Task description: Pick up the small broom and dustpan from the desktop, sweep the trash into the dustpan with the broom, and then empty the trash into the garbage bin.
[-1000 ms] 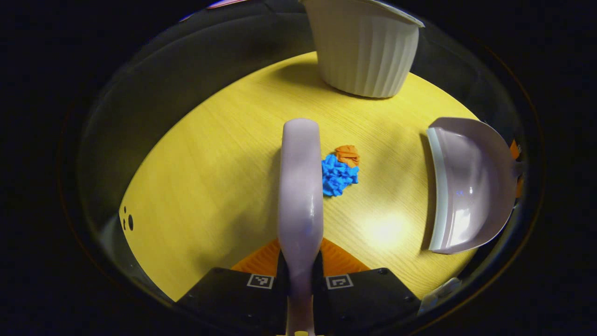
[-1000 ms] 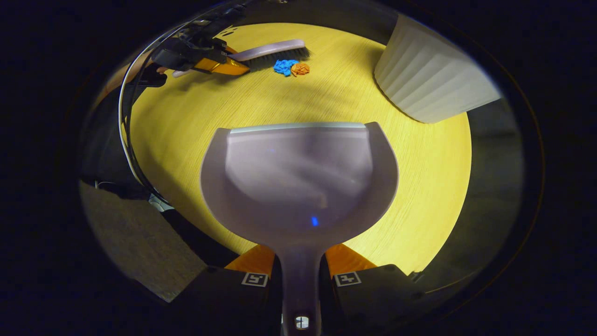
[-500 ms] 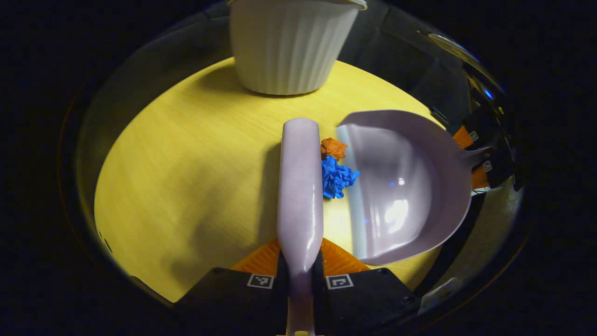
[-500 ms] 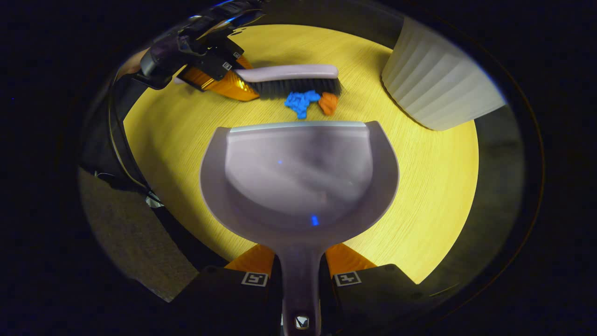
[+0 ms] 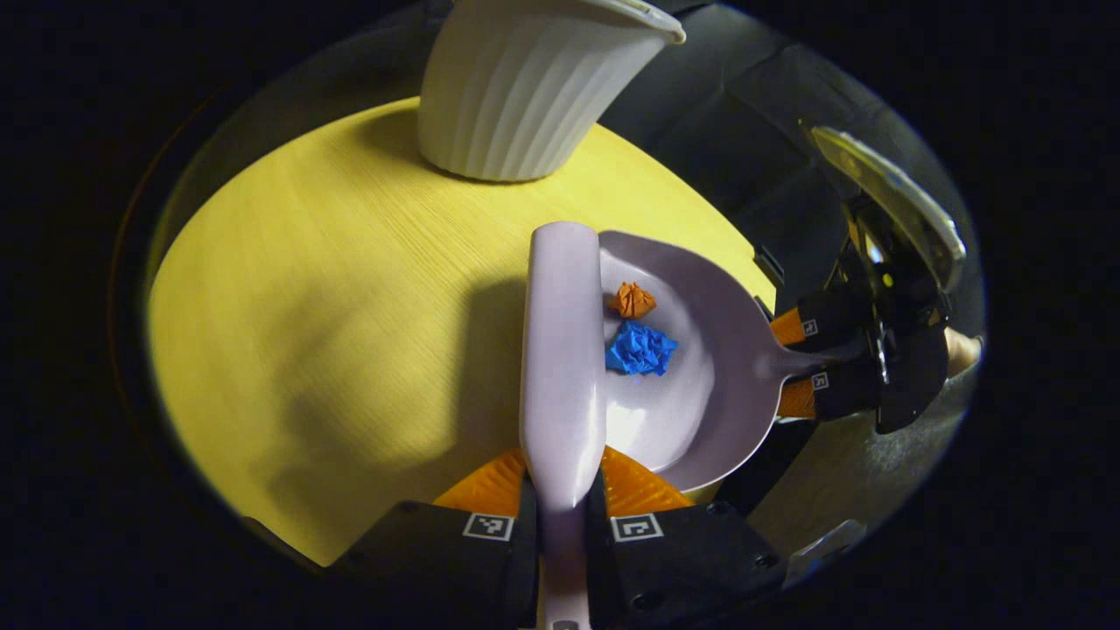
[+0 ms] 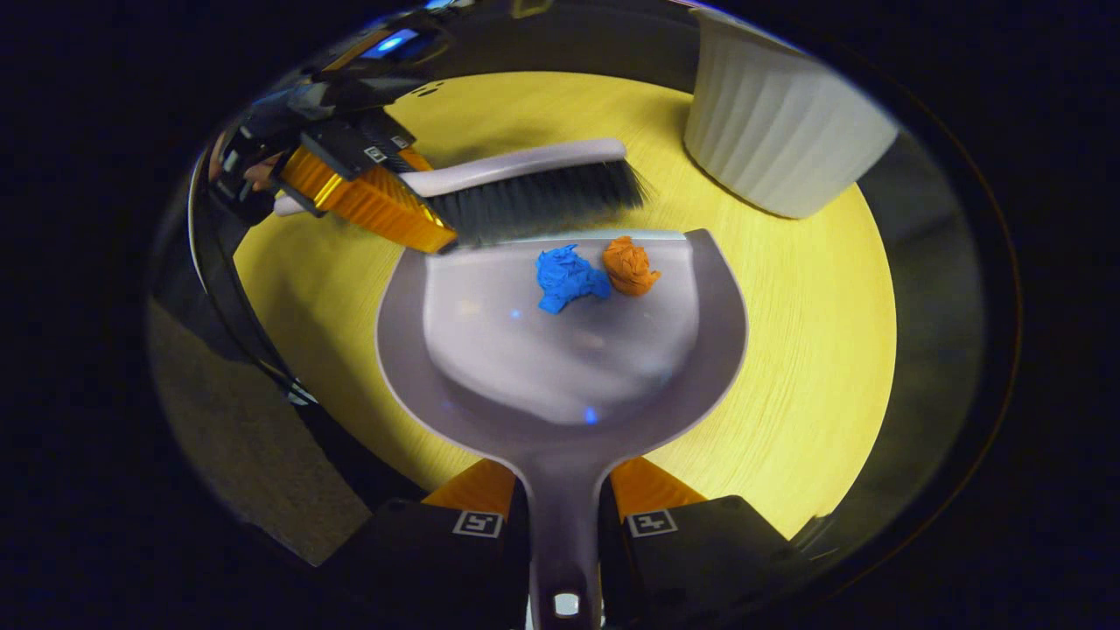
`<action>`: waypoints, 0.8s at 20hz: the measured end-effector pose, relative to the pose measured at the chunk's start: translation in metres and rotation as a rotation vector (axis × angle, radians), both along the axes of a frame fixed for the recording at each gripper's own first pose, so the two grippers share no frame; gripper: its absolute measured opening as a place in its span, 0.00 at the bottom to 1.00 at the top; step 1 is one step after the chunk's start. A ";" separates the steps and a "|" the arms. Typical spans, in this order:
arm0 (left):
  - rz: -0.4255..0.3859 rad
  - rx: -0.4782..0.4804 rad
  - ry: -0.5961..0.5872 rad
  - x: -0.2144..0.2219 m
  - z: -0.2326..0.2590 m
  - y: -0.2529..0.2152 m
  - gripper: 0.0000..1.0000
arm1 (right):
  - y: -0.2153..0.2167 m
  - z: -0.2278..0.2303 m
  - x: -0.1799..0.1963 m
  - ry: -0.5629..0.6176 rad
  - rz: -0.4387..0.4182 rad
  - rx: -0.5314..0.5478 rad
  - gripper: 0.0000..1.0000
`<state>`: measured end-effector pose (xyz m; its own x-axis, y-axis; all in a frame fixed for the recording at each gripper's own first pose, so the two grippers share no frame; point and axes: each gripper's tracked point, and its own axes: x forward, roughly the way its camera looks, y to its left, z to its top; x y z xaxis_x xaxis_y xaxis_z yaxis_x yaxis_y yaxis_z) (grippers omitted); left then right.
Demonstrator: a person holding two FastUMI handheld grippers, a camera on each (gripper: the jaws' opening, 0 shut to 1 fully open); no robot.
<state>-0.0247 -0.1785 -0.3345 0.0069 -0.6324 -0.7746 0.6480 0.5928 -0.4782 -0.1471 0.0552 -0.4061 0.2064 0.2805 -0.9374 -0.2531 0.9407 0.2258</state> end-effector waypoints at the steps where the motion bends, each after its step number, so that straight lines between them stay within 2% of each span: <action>1: 0.045 -0.023 -0.022 0.004 0.008 0.008 0.26 | 0.001 0.003 -0.001 -0.007 -0.023 -0.006 0.32; 3: 0.156 -0.037 -0.064 0.015 0.017 0.032 0.26 | 0.002 0.009 -0.001 -0.001 -0.078 -0.008 0.41; 4: 0.211 -0.024 -0.092 0.019 0.021 0.043 0.26 | 0.001 0.011 0.002 0.000 -0.106 -0.010 0.37; 6: 0.305 0.032 -0.141 0.021 0.018 0.065 0.25 | -0.003 0.016 0.007 -0.021 -0.153 -0.028 0.36; 7: 0.340 0.063 -0.161 0.016 0.019 0.073 0.26 | -0.003 0.017 0.005 -0.030 -0.174 -0.042 0.36; 8: 0.367 0.090 -0.175 0.007 0.017 0.074 0.25 | -0.008 0.020 0.008 -0.040 -0.194 -0.060 0.32; 9: 0.386 0.110 -0.174 -0.002 0.012 0.073 0.26 | -0.017 0.026 0.011 -0.050 -0.218 -0.075 0.36; 13: 0.435 0.140 -0.149 -0.009 -0.010 0.072 0.26 | -0.039 0.060 0.030 -0.083 -0.306 -0.122 0.36; 16: 0.445 0.142 -0.148 -0.016 -0.020 0.072 0.26 | -0.046 0.066 0.041 -0.126 -0.341 -0.156 0.36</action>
